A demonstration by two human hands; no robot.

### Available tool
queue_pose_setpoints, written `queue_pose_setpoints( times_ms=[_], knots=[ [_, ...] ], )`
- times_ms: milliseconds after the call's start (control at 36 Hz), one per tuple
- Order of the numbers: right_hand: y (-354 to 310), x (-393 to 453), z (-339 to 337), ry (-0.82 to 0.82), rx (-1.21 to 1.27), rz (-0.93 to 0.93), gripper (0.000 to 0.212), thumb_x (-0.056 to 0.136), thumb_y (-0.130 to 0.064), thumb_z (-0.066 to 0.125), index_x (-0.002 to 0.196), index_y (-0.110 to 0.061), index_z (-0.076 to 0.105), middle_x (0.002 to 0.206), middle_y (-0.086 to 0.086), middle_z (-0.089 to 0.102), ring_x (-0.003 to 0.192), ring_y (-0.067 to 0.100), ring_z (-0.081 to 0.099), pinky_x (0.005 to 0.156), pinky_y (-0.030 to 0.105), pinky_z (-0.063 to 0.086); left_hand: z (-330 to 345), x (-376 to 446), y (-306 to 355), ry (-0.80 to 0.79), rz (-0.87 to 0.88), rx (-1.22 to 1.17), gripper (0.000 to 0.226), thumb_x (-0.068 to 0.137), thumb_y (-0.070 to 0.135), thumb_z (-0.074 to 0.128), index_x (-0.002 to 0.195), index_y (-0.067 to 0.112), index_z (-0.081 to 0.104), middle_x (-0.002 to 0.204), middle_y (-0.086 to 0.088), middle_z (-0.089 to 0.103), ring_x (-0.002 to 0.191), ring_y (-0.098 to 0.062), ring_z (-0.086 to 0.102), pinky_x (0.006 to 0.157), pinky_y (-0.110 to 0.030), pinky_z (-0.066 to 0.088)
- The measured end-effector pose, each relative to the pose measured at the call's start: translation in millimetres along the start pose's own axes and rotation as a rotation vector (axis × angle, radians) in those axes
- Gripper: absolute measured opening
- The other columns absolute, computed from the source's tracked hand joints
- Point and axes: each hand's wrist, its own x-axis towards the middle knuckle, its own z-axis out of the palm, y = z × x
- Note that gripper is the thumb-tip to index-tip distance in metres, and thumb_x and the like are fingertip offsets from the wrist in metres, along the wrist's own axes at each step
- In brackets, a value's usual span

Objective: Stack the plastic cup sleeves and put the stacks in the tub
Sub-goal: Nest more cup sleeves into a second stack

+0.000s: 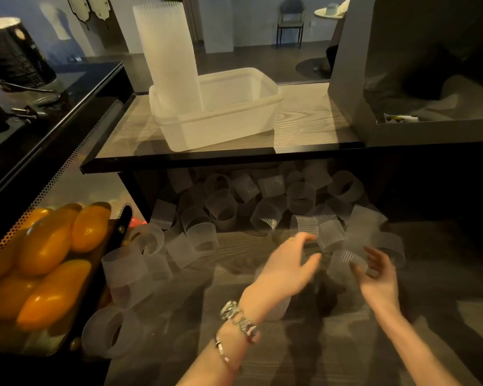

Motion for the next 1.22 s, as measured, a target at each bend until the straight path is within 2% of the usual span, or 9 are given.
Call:
queue_pose_setpoints(
  times_ms=[83,333,500,778,917,1028,1083,1167,1222],
  knots=[
    [8,1,-3,-0.001,-0.142,0.123,0.058,0.077,-0.005,0.072,0.13,-0.006,0.047,0.132,0.022,0.047,0.124,0.039,0.04,0.104,0.052,0.035,24,18,20,-0.158,-0.02,0.126,0.044,0.095,0.023,0.044,0.137,0.012,0.036,0.135,-0.014,0.047,0.125,-0.03,0.044,0.103,-0.037,0.035],
    [8,-9,0,-0.006,0.172,0.37,0.08,0.083,0.004,0.062,0.146,-0.01,0.016,0.131,0.02,0.046,0.128,0.037,0.041,0.108,0.048,0.034,66,44,11,-0.413,-0.339,0.11,0.051,0.094,0.016,0.047,0.141,0.009,0.03,0.14,-0.015,0.042,0.127,-0.032,0.042,0.106,-0.04,0.036],
    [9,-11,2,-0.086,0.21,0.387,0.058,0.081,0.008,0.062,0.133,-0.006,0.038,0.13,0.023,0.05,0.12,0.037,0.048,0.102,0.048,0.039,68,40,7,-0.425,-0.323,0.072,0.059,0.092,0.01,0.045,0.146,0.017,0.021,0.142,-0.014,0.04,0.127,-0.031,0.043,0.104,-0.038,0.038],
    [1,-14,-1,-0.184,0.202,0.247,0.063,0.078,0.007,0.065,0.133,-0.013,0.042,0.13,0.016,0.052,0.121,0.03,0.049,0.103,0.047,0.04,61,29,14,-0.362,-0.207,0.038,0.06,0.091,0.015,0.049,0.145,0.025,0.025,0.147,-0.005,0.021,0.131,-0.03,0.034,0.107,-0.035,0.033],
    [-9,-17,-4,-0.226,0.195,0.094,0.064,0.076,0.009,0.065,0.131,-0.013,0.042,0.124,0.012,0.053,0.117,0.028,0.051,0.097,0.04,0.044,48,18,19,-0.307,-0.099,0.047,0.066,0.087,0.011,0.054,0.144,0.026,0.023,0.141,-0.008,0.018,0.117,-0.034,0.047,0.098,-0.034,0.04],
    [-16,-18,-3,-0.27,-0.032,-0.069,0.076,0.07,0.01,0.071,0.133,-0.019,0.04,0.125,0.005,0.05,0.107,0.015,0.049,0.078,0.002,0.044,36,11,20,-0.23,-0.034,0.108,0.077,0.082,0.004,0.058,0.146,0.026,0.019,0.147,-0.006,0.012,0.129,-0.033,0.035,0.106,-0.038,0.037],
    [-22,-17,-1,-0.297,-0.072,-0.112,0.08,0.068,0.007,0.075,0.133,-0.025,0.039,0.129,0.004,0.047,0.109,0.017,0.049,0.081,0.01,0.047,30,7,18,-0.189,-0.006,0.126,0.08,0.081,0.0,0.057,0.146,0.028,0.019,0.151,-0.003,0.009,0.137,-0.033,0.021,0.11,-0.04,0.031],
    [-37,-21,6,-0.377,0.032,-0.089,0.084,0.065,0.006,0.075,0.133,-0.027,0.039,0.135,0.005,0.04,0.121,0.025,0.046,0.096,0.047,0.047,19,-2,13,-0.173,-0.014,0.148,0.087,0.08,-0.009,0.052,0.147,0.031,0.013,0.155,0.001,0.002,0.142,-0.035,0.001,0.114,-0.043,0.019],
    [-47,-26,10,-0.409,0.014,-0.133,0.09,0.061,0.009,0.077,0.133,-0.031,0.039,0.132,-0.002,0.039,0.115,0.018,0.05,0.094,0.044,0.049,11,-5,11,-0.153,-0.008,0.181,0.09,0.08,-0.012,0.051,0.148,0.029,0.009,0.156,0.002,0.002,0.143,-0.033,-0.001,0.115,-0.044,0.015]
  ],
)
